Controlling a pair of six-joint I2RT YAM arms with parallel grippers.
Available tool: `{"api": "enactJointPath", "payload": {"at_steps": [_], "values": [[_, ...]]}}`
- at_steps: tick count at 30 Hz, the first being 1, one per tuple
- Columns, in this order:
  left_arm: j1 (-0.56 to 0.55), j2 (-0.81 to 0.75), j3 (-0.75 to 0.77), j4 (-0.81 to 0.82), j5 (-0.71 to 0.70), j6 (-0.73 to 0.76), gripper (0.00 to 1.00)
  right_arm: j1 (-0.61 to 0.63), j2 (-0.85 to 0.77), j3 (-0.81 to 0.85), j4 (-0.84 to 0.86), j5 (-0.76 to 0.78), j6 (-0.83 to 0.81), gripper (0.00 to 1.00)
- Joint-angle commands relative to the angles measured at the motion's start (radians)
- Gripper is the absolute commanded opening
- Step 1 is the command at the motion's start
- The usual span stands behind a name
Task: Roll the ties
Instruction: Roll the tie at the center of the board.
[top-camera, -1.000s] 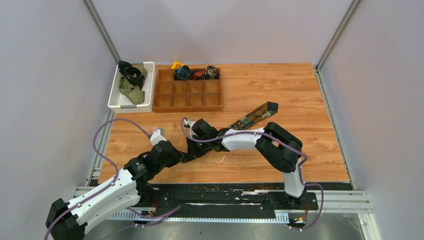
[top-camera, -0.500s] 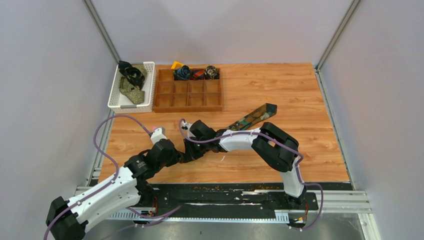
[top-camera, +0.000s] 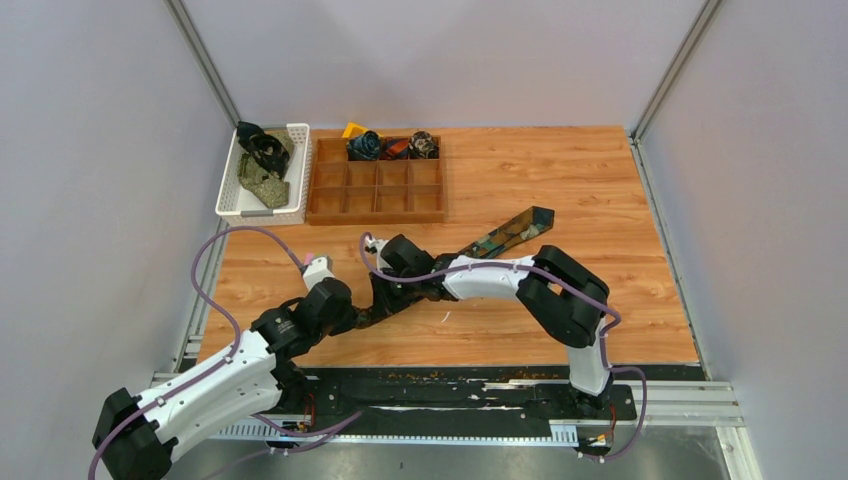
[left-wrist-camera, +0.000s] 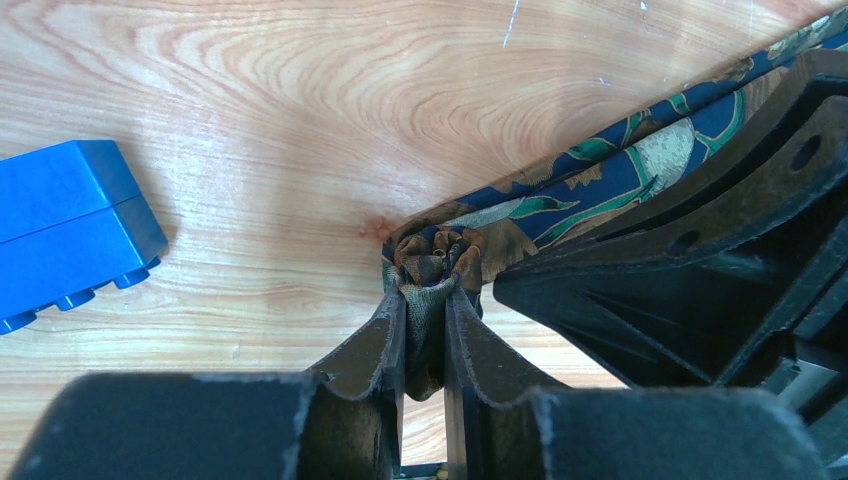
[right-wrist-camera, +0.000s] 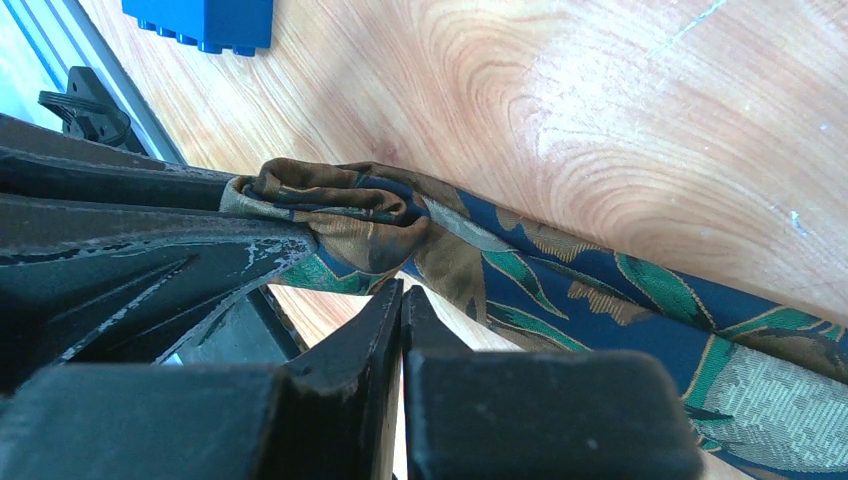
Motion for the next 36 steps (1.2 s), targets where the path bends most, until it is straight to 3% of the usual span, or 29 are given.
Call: {"api": "enactJointPath", "payload": {"at_steps": [1,22,36], "values": [[-0.001,-0.003,0.043,-0.016,-0.024,0.022,0.0,-0.002,-0.019,0.061,-0.011,0.017,-0.023,0.04],[-0.001,-0.014,0.08,-0.075,-0.009,0.051,0.0,0.043,0.129,0.153,0.082,-0.112,0.037,0.03],[-0.001,0.151,0.129,-0.013,-0.004,0.082,0.0,0.02,0.125,0.106,0.093,-0.137,0.025,0.03]]}}
